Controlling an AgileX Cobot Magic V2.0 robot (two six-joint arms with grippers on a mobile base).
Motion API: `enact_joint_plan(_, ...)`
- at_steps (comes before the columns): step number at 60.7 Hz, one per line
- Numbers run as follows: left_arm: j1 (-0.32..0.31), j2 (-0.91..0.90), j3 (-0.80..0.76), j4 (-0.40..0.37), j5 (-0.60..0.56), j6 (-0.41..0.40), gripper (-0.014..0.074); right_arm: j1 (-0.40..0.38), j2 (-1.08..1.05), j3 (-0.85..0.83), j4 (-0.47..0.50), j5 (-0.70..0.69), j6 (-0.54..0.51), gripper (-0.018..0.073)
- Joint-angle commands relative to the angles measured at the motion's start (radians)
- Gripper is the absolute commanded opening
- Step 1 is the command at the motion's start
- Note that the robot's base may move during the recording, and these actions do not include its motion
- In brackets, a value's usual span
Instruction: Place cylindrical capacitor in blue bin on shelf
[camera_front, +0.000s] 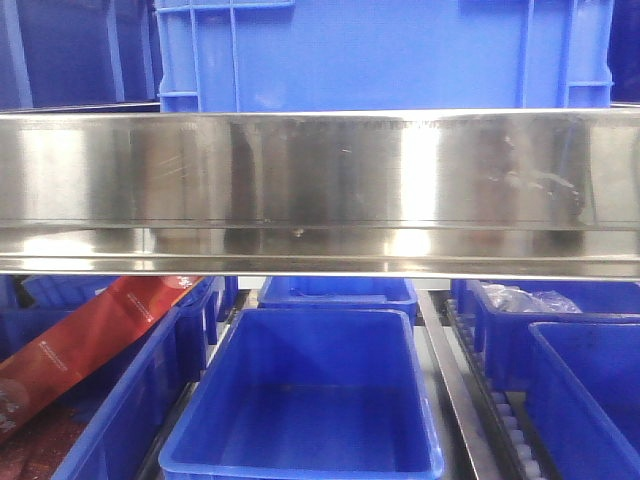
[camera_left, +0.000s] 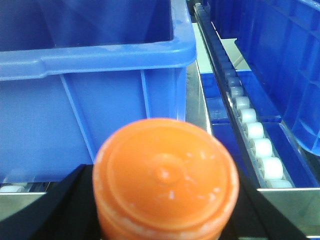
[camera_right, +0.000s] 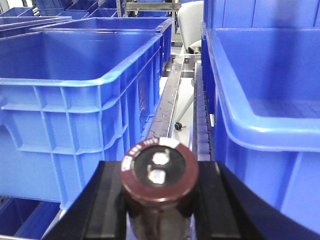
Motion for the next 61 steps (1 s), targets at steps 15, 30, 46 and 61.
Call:
enact_joint_plan(15,0.004,-0.003,0.002,-0.001,-0.022,-0.001,-0.0111,0.000,-0.004,0.002,-0.008,-0.026,-0.005,-0.0158)
enact_joint_plan(30,0.004,-0.003,0.002,-0.001,-0.022,-0.001,-0.0111,0.000,-0.004,0.002,-0.008,-0.026,-0.005,-0.0158)
enact_joint_plan(46,0.004,-0.003,0.002,-0.001,-0.022,-0.001,-0.0111,0.000,-0.004,0.002,-0.008,-0.026,-0.005,-0.0158)
enact_joint_plan(61,0.004,0.016,-0.031,-0.009,-0.158,-0.001,-0.0111,0.000,-0.004,0.002,-0.008,-0.026,-0.005,-0.0158)
